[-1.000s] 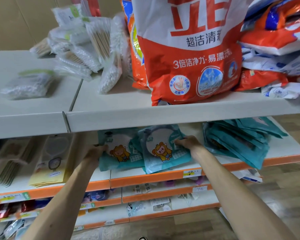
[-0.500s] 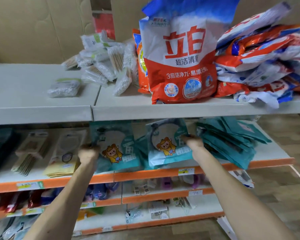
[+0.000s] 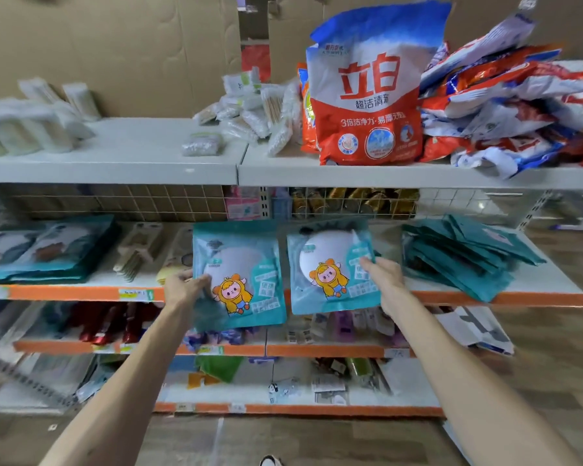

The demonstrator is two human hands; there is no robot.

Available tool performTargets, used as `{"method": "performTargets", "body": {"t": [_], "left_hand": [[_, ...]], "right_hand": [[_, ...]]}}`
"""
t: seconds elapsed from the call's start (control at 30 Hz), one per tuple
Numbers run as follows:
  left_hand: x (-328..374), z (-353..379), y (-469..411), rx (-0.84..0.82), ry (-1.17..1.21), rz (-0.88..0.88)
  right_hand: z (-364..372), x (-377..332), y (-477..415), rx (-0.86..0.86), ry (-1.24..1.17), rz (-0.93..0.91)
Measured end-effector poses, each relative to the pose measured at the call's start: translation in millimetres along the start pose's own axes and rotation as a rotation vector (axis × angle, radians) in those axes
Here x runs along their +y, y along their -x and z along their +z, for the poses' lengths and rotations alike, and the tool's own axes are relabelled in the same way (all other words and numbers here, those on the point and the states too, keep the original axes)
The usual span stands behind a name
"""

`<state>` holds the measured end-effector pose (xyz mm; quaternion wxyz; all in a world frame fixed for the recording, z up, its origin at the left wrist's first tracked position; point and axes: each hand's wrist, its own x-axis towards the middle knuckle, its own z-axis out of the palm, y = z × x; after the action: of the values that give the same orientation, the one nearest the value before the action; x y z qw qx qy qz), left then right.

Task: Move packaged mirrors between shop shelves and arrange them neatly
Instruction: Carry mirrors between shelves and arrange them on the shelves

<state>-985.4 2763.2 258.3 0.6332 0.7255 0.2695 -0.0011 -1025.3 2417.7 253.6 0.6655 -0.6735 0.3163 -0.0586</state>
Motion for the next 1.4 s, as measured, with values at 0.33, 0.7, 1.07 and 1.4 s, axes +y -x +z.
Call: {"method": "performTargets", "body": {"t": [0.33, 0.7, 1.07, 1.4], "left_hand": [[-21, -116, -7, 0.103, 0.112, -0.027], [-28, -311, -101, 0.192, 0.176, -0.079], [-26, -412, -192, 0.221, 0.259, -0.108], [-3, -461, -302, 0.226, 0.228, -0.093]], "right_hand": [[96, 10, 55, -0.209, 0.067, -0.054], [298, 16, 86, -0.331, 0.060, -0.035], [444, 12, 114, -0.377, 0.019, -0.011], [569, 6, 84, -0.371, 0.026, 0.113]]}}
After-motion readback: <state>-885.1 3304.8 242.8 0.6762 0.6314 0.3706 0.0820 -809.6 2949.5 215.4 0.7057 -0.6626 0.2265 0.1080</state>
